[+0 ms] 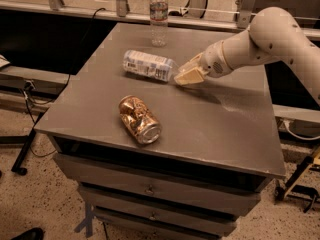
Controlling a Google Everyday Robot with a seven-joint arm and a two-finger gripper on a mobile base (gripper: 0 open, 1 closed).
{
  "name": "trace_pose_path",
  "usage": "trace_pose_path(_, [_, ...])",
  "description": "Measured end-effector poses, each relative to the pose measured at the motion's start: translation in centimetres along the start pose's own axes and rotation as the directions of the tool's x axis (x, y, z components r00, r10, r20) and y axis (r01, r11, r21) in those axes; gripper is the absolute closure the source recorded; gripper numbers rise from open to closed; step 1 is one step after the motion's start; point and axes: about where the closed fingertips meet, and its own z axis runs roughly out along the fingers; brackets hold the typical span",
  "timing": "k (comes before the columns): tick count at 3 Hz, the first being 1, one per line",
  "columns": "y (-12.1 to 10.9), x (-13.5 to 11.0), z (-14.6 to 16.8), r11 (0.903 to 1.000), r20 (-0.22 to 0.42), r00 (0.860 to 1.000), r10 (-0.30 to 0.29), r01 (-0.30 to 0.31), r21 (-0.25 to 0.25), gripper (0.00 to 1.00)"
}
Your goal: Move blue plastic bottle near orange can
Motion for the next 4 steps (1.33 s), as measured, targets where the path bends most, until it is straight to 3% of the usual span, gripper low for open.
trace_pose_path(1, [0.8,-0.7,-1.0,1.0000,-0.006,1.000,0.006,-0.006,-0.005,0.86])
trace_pose_path(2, [1.4,-1.9,-2.6,0.9999,-0.014,1.000,-0.014,0.014,-0.005,1.00])
trace_pose_path(4, [3.4,-0.8,-6.1,0.9983,-0.067,0.998,0.001,-0.005,-0.058,1.00])
